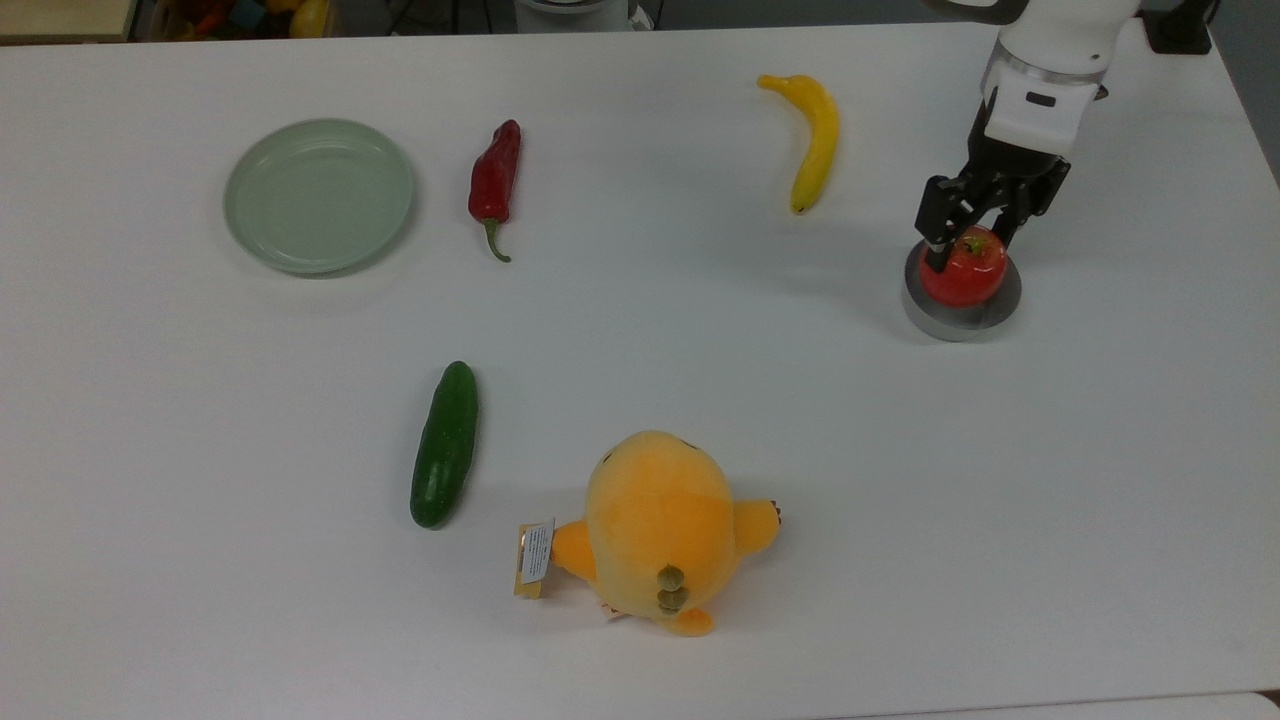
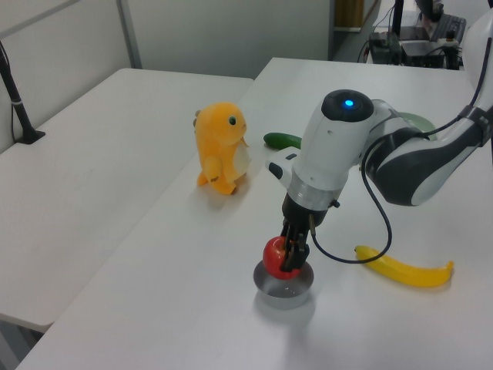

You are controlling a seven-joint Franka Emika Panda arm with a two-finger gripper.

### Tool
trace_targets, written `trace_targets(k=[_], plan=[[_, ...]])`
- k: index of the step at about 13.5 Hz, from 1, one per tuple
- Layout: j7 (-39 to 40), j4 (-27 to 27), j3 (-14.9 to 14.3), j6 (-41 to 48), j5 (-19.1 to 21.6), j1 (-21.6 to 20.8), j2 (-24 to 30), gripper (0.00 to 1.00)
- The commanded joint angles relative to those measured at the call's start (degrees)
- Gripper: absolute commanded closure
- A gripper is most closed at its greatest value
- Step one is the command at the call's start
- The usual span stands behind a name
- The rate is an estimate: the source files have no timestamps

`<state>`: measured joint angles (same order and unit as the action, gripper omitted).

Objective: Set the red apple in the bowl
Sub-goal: 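Lower the apple into the grey bowl and open the gripper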

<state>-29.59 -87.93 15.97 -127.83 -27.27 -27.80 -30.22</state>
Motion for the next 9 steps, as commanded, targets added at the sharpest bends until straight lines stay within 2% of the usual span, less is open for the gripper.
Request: trace_targets(k=[1,3,9], plan=[[-0.91,1.71,-0.06,-0.58,-2.08,-1.12,-1.15,0.49],[-0.91,1.71,0.91,-0.49,-2.17,-1.29,-1.15,0.0],[-2.93,1.62,1.17,-0.14,-1.73,-1.21,-0.8,0.0]])
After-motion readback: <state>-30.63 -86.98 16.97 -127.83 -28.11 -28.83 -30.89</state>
